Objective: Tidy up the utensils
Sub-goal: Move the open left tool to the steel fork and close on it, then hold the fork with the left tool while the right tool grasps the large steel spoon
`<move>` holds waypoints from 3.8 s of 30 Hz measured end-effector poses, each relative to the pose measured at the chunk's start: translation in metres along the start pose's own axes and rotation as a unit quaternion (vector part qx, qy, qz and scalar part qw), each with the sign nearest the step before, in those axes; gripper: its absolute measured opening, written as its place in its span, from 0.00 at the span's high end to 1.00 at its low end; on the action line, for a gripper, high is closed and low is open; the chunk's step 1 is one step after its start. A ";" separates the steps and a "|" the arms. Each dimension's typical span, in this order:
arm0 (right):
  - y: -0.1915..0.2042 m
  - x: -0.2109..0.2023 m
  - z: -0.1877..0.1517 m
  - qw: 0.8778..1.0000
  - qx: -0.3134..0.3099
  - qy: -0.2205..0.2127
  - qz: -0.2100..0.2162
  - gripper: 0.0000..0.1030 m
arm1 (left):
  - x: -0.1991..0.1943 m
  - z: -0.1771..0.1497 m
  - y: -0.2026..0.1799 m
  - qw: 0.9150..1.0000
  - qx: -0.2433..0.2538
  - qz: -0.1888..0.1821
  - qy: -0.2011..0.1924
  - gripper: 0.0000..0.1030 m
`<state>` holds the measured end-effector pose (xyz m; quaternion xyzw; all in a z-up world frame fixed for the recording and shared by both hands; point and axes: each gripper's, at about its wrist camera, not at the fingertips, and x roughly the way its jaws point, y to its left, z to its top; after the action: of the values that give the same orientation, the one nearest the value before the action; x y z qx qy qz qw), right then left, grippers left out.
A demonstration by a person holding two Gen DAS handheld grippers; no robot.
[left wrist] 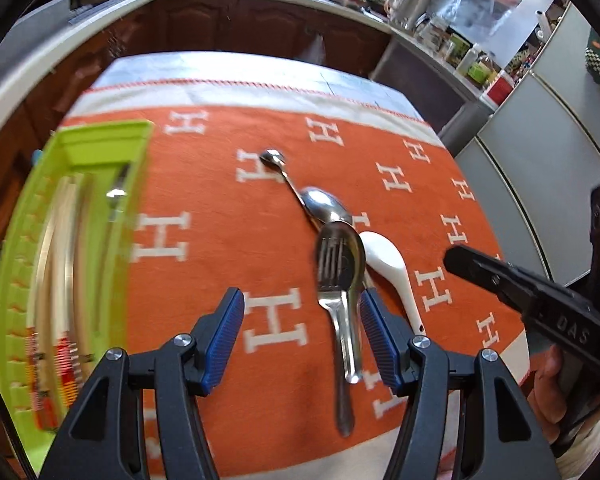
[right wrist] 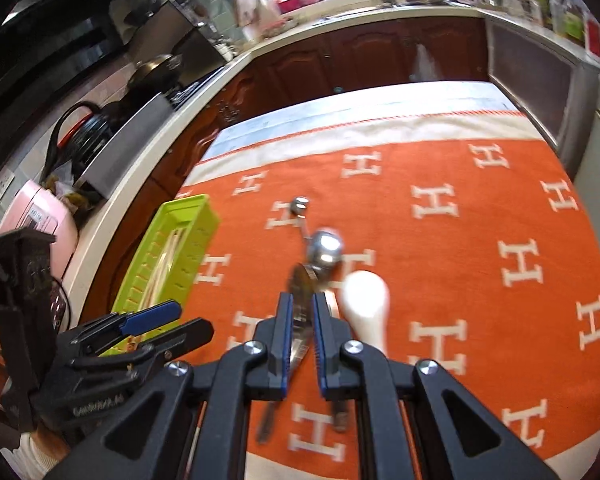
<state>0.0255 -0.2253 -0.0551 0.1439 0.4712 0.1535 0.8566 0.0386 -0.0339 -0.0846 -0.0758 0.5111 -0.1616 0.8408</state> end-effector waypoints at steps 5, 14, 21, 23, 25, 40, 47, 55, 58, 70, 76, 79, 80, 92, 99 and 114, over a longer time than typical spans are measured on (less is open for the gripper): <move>-0.025 0.007 -0.008 1.000 0.017 0.011 0.004 0.91 | 0.032 0.012 -0.007 1.000 0.010 -0.006 0.011 0.43; -0.031 0.027 -0.009 0.999 0.013 0.027 0.037 0.91 | 0.069 0.011 -0.013 0.998 0.021 0.019 0.047 0.51; -0.033 0.035 -0.012 0.998 0.012 0.033 0.045 0.91 | 0.073 0.013 -0.014 0.999 0.031 0.021 0.033 0.71; -0.034 0.036 -0.012 0.998 0.011 0.032 0.047 0.91 | 0.072 0.012 -0.014 0.999 0.030 0.007 0.027 0.71; -0.035 0.036 -0.012 0.998 0.010 0.032 0.046 0.91 | 0.072 0.011 -0.013 0.999 0.024 -0.008 0.023 0.73; -0.022 0.045 -0.011 0.998 -0.017 0.041 0.053 0.91 | 0.058 0.001 -0.007 0.999 0.029 0.013 0.014 0.97; -0.014 0.057 -0.009 0.997 -0.029 0.050 0.050 0.91 | 0.066 0.002 0.006 0.999 0.000 -0.041 0.028 0.96; -0.012 0.069 -0.013 0.997 -0.042 0.051 0.035 0.91 | 0.073 0.001 -0.004 0.995 0.015 -0.094 0.038 0.95; -0.013 0.069 -0.012 0.997 -0.044 0.048 0.034 0.92 | 0.074 0.002 -0.007 0.994 0.016 -0.101 0.039 0.91; -0.012 0.067 -0.015 0.997 -0.061 0.048 0.025 0.93 | 0.075 0.001 -0.005 0.993 0.028 -0.110 0.034 0.80; -0.012 0.069 -0.018 0.997 -0.064 0.048 0.018 0.93 | 0.079 0.003 -0.001 0.993 0.025 -0.116 0.027 0.91; -0.012 0.068 -0.017 0.997 -0.065 0.049 0.017 0.93 | 0.076 0.002 0.005 0.993 0.010 -0.113 0.027 0.97; -0.012 0.068 -0.017 0.997 -0.065 0.050 0.019 0.93 | 0.075 0.001 0.007 0.993 0.006 -0.112 0.026 0.97; 0.000 0.067 -0.008 0.996 -0.081 0.044 0.023 0.92 | 0.040 -0.007 0.022 0.996 0.008 -0.085 -0.008 1.00; 0.020 0.062 -0.015 0.992 -0.113 0.044 0.041 0.92 | 0.045 -0.010 0.041 0.995 -0.025 -0.096 0.004 0.94; 0.018 0.069 -0.027 0.990 -0.115 0.057 0.059 0.92 | 0.069 0.002 0.030 0.992 -0.011 -0.123 0.004 0.75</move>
<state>0.0350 -0.1783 -0.1145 0.0632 0.4895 0.2644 0.8286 0.0757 -0.0302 -0.1496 -0.1464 0.5029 -0.2587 0.8116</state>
